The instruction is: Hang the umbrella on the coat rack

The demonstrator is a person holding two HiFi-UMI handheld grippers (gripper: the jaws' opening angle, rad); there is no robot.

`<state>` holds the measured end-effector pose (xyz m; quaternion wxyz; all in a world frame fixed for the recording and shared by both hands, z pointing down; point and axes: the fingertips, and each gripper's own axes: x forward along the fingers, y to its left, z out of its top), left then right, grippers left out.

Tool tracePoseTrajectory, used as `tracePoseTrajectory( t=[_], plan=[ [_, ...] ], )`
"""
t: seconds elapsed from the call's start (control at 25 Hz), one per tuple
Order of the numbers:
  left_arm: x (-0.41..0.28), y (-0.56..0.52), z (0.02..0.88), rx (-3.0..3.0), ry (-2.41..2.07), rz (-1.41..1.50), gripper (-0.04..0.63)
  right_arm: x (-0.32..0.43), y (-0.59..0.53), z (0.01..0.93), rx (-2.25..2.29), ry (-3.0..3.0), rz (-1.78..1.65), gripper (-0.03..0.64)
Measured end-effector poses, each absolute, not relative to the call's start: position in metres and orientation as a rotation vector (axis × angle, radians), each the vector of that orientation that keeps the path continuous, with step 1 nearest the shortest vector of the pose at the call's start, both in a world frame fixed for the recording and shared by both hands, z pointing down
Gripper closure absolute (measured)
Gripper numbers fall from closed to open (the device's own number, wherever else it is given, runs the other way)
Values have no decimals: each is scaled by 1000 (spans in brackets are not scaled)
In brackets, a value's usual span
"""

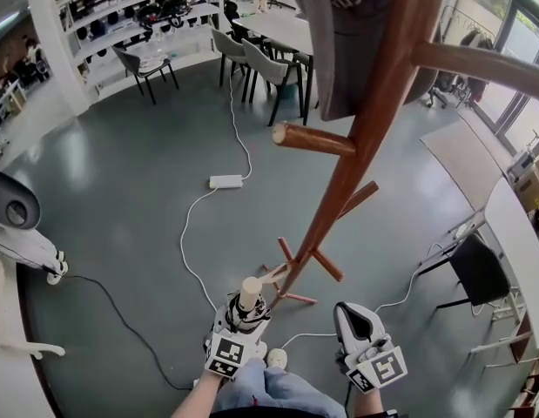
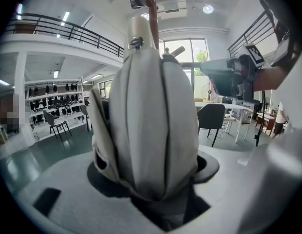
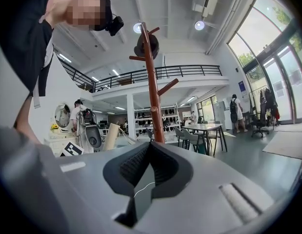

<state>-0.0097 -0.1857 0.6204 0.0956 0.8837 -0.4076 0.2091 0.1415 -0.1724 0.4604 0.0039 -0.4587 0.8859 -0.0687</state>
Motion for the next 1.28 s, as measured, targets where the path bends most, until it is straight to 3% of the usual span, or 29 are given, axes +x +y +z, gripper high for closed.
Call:
tracePoseTrajectory(
  t=[0.4, 1.0, 1.28],
  plan=[
    [-25, -184, 636, 2579, -1214, 642, 291, 130, -178, 467, -1424, 2800, -226, 609],
    [-16, -203, 565, 2712, -1236, 560, 291, 129, -183, 462, -1420, 2779, -223, 609],
    [-10, -204, 585, 2669, -1215, 575, 291, 138, -180, 462, -1437, 2771, -230, 609]
  ],
)
